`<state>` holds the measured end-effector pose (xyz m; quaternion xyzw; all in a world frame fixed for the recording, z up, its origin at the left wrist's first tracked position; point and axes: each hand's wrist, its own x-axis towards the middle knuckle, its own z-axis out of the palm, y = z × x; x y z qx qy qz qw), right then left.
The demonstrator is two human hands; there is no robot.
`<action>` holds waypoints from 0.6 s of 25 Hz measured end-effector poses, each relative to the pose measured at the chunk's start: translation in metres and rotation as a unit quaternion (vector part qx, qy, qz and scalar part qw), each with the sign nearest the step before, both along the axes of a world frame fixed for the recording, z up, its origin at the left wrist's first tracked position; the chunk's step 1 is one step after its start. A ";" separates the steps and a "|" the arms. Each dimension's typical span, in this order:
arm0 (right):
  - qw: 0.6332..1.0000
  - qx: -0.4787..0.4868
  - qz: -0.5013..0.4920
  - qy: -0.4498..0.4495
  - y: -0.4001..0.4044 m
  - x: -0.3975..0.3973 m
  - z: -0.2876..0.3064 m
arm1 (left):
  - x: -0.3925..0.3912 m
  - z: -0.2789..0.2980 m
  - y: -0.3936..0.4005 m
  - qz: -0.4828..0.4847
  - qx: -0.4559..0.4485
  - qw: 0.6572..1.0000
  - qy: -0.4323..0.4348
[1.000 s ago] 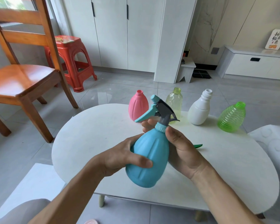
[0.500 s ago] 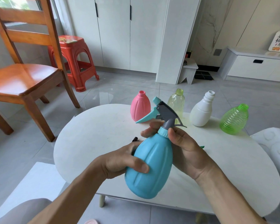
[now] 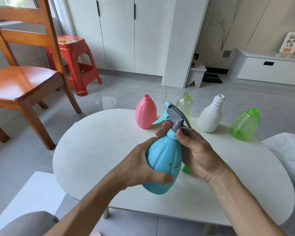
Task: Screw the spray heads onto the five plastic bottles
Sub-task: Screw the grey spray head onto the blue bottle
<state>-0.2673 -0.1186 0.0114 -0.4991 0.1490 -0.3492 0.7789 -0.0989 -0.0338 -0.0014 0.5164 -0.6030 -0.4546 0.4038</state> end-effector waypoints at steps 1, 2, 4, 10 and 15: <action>1.000 -0.004 0.019 -0.005 -0.003 -0.001 0.002 | 0.002 0.001 0.000 -0.012 0.000 1.000 0.005; 1.000 -0.012 0.017 0.001 -0.004 -0.001 0.002 | -0.001 0.001 0.002 0.018 -0.013 1.000 -0.012; 0.999 -0.022 -0.031 0.008 -0.001 0.007 -0.004 | -0.014 -0.008 0.008 0.147 -0.057 0.984 -0.082; 0.999 -0.029 -0.033 0.012 0.002 0.012 -0.005 | -0.030 -0.019 0.010 0.254 -0.144 0.936 -0.198; 0.994 -0.054 -0.093 0.010 0.006 0.020 -0.008 | -0.023 -0.015 0.007 0.246 -0.170 0.925 -0.235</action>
